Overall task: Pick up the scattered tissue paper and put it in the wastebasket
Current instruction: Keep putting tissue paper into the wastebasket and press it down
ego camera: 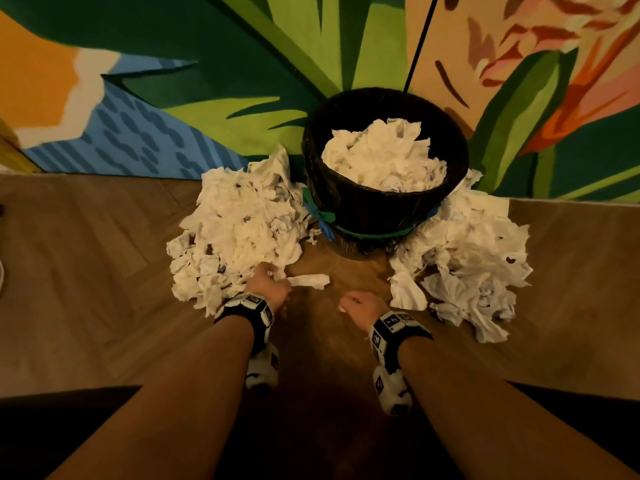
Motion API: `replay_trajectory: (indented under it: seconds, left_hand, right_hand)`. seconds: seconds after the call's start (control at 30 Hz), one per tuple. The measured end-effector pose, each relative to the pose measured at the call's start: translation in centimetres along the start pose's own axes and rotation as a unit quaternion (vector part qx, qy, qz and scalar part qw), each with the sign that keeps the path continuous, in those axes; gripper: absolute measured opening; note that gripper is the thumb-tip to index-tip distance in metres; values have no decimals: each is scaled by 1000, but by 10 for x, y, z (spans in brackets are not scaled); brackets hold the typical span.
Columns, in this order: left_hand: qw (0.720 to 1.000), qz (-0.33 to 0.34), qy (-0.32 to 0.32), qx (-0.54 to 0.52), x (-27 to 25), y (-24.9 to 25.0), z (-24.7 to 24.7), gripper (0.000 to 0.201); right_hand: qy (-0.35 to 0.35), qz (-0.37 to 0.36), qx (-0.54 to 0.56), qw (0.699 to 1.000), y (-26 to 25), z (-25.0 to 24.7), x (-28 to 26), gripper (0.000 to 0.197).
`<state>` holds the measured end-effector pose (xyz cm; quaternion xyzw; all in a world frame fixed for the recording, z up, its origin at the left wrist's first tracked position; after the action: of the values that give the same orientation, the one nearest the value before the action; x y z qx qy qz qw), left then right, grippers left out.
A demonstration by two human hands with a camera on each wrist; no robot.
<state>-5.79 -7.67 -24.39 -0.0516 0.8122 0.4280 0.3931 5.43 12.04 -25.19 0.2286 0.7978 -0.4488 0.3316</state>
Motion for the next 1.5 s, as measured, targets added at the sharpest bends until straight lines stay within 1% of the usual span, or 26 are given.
replay_trajectory:
  seconds: [0.03, 0.07, 0.1, 0.17, 0.23, 0.3, 0.33, 0.4, 0.43, 0.5, 0.57, 0.63, 0.7, 0.77, 0.83, 0.9, 0.93, 1.0, 1.07, 1.13, 1.17, 1.23, 1.3, 1.37, 1.43, 1.5]
  left_hand:
    - [996, -31, -25, 80, 3, -4, 6, 53]
    - [982, -60, -52, 171, 6, -9, 12, 69]
    - [967, -76, -76, 230, 8, -14, 19, 82]
    - [949, -96, -117, 278, 7, -17, 32, 92]
    - [955, -75, -115, 264, 7, -11, 38, 80]
    - [962, -18, -113, 247, 3, 5, 43, 62]
    - [960, 10, -118, 252, 1, 15, 48, 51]
    - [961, 55, -128, 240, -8, 34, 55, 31]
    - [962, 73, -132, 226, -12, 41, 59, 24]
    - [965, 112, -144, 189, -23, 54, 64, 13]
    - [961, 148, -158, 172, -35, 65, 68, 14]
    - [959, 170, -180, 139, -44, 72, 70, 27]
    - [966, 156, -192, 79, -47, 71, 65, 40]
    - [976, 135, -164, 50, -47, 67, 52, 36]
    - [983, 128, -118, 51, -48, 66, 36, 19]
    - [989, 141, -31, 40, -51, 76, 12, 24]
    - [988, 153, 22, 28, -54, 86, -2, 28]
    - [975, 186, 116, -23, -64, 113, -30, 36]
    - [955, 234, 150, -102, -76, 146, -53, 24]
    - [934, 281, 141, -170, -87, 179, -64, 27]
    - [929, 298, 145, -168, -91, 195, -67, 30]
    - [923, 328, 163, -115, -99, 224, -68, 35]
    - [920, 354, 141, -89, -101, 249, -55, 31]
    - [917, 381, 76, -86, -100, 269, -32, 15]
    - [922, 382, 34, -48, -96, 280, -12, 20]
    - [924, 380, 31, 28, -91, 284, 3, 31]
  right_hand:
    - [-2, 6, -27, 1000, 2, -2, 1, 26]
    - [-4, 14, -50, 999, 4, -3, 1, 27]
    - [-5, 20, -67, 998, 5, -4, 1, 28]
    - [2, 24, -79, 997, 10, -6, 1, 28]
    - [10, 24, -72, 997, 14, -8, 0, 28]
    - [24, 24, -23, 999, 18, -9, -1, 30]
    - [40, 22, 13, 999, 19, -13, -2, 39]
    - [83, -10, 59, 995, 15, -23, -6, 60]
    - [99, -36, 80, 991, 10, -28, -8, 64]
    - [109, -82, 121, 983, 0, -36, -15, 56]
    - [100, -103, 113, 983, -11, -39, -19, 48]
    - [100, -102, 64, 988, -21, -42, -23, 45]
    - [141, -79, 17, 987, -24, -50, -28, 37]
    - [179, -43, 9, 983, -18, -61, -36, 36]
    - [206, -10, 54, 977, -7, -75, -47, 38]
    - [253, 2, 104, 962, 4, -97, -61, 23]
    - [285, 7, 142, 948, 9, -112, -68, 20]
    - [342, 17, 258, 904, 23, -148, -81, 38]
    - [377, 19, 329, 866, 26, -186, -99, 45]
    - [412, -13, 323, 852, 17, -220, -111, 41]
    - [437, -35, 317, 841, 9, -234, -119, 39]
    - [489, -87, 323, 806, -15, -255, -136, 36]
    - [486, -156, 347, 787, -46, -263, -141, 30]
    - [434, -226, 378, 786, -81, -259, -136, 19]
    - [410, -275, 345, 798, -114, -248, -135, 16]
    - [394, -308, 308, 809, -134, -238, -128, 26]
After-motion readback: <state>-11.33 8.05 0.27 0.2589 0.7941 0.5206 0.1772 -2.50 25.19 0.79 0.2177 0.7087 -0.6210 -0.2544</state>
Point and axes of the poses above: each hand's wrist, its own x-axis towards the middle knuckle, its own z-axis out of the palm, y = z × x, the point moved 6 cm from there along x, towards the middle knuckle, and after that the axes turned 15 degrees about -y, right-handed, at the moved point
